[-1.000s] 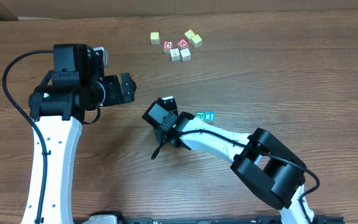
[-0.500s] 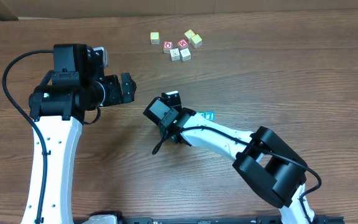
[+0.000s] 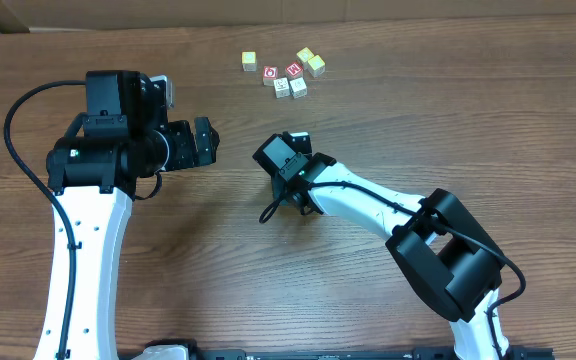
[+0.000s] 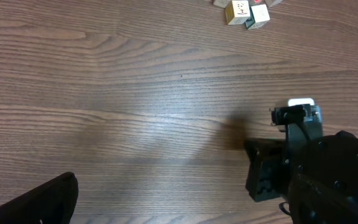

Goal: Flip 5 blocks
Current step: 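Set the green block left of the green 'B' block and release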

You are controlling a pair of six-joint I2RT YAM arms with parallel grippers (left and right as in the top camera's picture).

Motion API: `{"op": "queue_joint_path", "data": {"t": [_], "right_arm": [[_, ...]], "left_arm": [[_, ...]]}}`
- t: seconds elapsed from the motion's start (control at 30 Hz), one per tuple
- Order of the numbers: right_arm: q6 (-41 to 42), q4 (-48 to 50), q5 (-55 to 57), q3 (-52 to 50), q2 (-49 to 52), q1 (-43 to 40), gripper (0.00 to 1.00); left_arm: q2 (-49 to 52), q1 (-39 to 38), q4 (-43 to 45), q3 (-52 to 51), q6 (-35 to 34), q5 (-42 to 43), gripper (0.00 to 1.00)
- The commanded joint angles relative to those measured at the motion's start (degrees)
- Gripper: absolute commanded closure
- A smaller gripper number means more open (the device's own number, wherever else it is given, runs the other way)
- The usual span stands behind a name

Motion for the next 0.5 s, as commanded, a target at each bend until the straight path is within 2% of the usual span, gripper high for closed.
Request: {"op": "queue_joint_path", "data": {"t": [0.0,0.27,0.47], "right_arm": [[-0.33,0.61,-2.86,2.43,-0.35,0.17,0.96],[-0.28,-11.04,-5.44,16.2,-0.87,-3.85,0.96],[-0.24,-11.58,-12.02,16.48,0.13,-8.0,0.96]], "left_arm": [[0.13,-0.07,0.04,1.07,0.44,0.07,0.0],[0.13,-0.07,0.02,1.07,0.44,0.04,0.0],[0.13,-0.07,0.04,1.07,0.44,0.04,0.0]]}}
